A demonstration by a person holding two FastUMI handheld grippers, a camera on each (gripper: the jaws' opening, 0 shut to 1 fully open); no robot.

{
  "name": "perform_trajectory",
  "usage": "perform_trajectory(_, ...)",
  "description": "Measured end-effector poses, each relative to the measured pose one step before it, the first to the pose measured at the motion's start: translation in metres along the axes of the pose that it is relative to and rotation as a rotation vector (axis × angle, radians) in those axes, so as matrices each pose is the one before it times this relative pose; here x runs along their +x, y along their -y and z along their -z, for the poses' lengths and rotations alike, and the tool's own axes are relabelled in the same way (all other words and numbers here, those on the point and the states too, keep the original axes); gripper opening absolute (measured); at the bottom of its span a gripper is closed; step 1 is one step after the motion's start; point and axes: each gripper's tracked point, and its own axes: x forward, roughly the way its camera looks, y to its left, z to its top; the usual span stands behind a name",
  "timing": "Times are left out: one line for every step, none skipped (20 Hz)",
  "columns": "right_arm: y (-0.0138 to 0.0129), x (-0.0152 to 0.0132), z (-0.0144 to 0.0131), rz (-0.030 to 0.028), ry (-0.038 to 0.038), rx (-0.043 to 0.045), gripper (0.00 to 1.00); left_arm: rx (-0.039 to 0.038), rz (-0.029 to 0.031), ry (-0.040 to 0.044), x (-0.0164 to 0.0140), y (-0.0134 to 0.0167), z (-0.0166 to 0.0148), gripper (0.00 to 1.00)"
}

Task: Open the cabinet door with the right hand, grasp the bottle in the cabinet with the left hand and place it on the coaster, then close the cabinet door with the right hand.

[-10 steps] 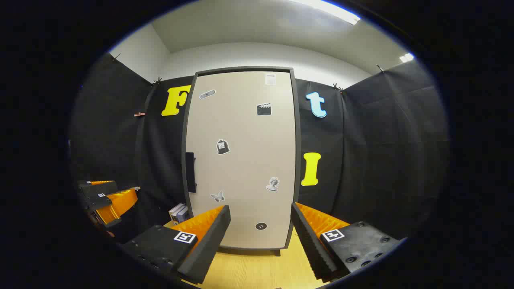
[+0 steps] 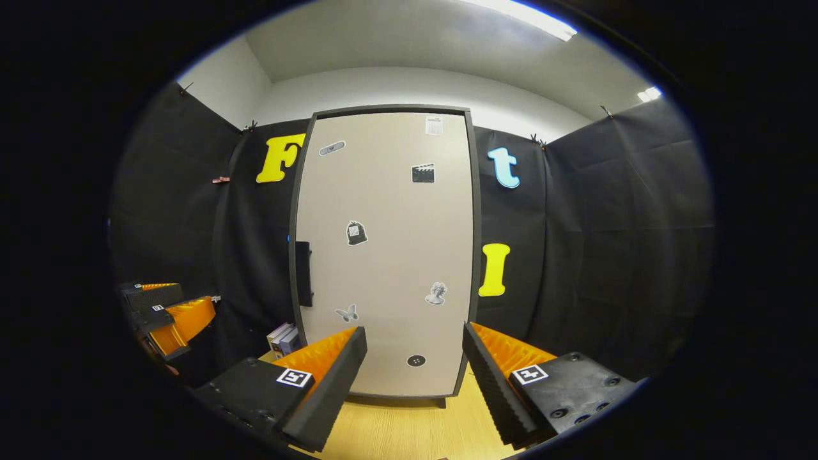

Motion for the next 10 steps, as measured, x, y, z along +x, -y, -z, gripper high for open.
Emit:
perform_trajectory(-0.00014, -0.00067, 0.00013, 0.00097, -0.00071, 0.00144, 0.97, 0.00323, 0.00021, -0.0011, -0.00088, -0.00032, 0.00047, 0.96)
perform_trajectory(-0.00087, -0.00004, -0.00013, -0.00149, 0.00014, 0.00165, 0.98, -0.00051, 0.00285, -0.00084, -0.00026, 0.00014, -0.00042, 0.96)
perform_trajectory(-0.00001, 0.00002, -0.0005, -0.00014, 0.00168, -0.00147, 0.97, -0.00152, 0.00199, 0.00052, -0.00031, 0.00039, 0.00012, 0.96)
perform_trajectory(0.00025, -0.00145, -0.00097, 0.00199, 0.00066, -0.00345, 0.98, -0.00089, 0.00193, -0.00201, 0.00069, -0.0006, 0.00075, 0.96)
perform_trajectory(-0.00052, -0.00047, -0.00024, 0.00104, 0.00072, -0.00136, 0.97, 0.00131, 0.0027, -0.00255, -0.00022, -0.00027, 0.0027, 0.96)
perform_trajectory(-0.00135, -0.00079, 0.00032, -0.00012, -0.00106, 0.00018, 0.97, 0.00195, 0.00221, -0.00193, -0.00079, -0.00004, 0.00066, 0.96)
perform_trajectory(-0.00124, -0.00003, -0.00024, -0.00053, -0.00045, 0.00227, 0.98, 0.00226, 0.00027, -0.00057, -0.00047, -0.00101, 0.00007, 0.96)
perform_trajectory(-0.00238, 0.00034, 0.00066, -0.00197, -0.00297, 0.00146, 0.98, 0.00116, -0.00046, 0.00083, -0.00056, -0.00098, -0.00117, 0.96)
perform_trajectory(-0.00149, -0.00023, 0.00001, -0.001, 0.00066, -0.00074, 0.98, 0.00118, -0.00015, 0.00183, -0.0002, -0.00141, 0.00042, 0.96)
perform_trajectory(-0.00243, 0.00032, -0.0005, -0.00307, 0.00098, -0.00278, 0.97, 0.00136, -0.0008, 0.00173, -0.00029, -0.00222, -0.00128, 0.96)
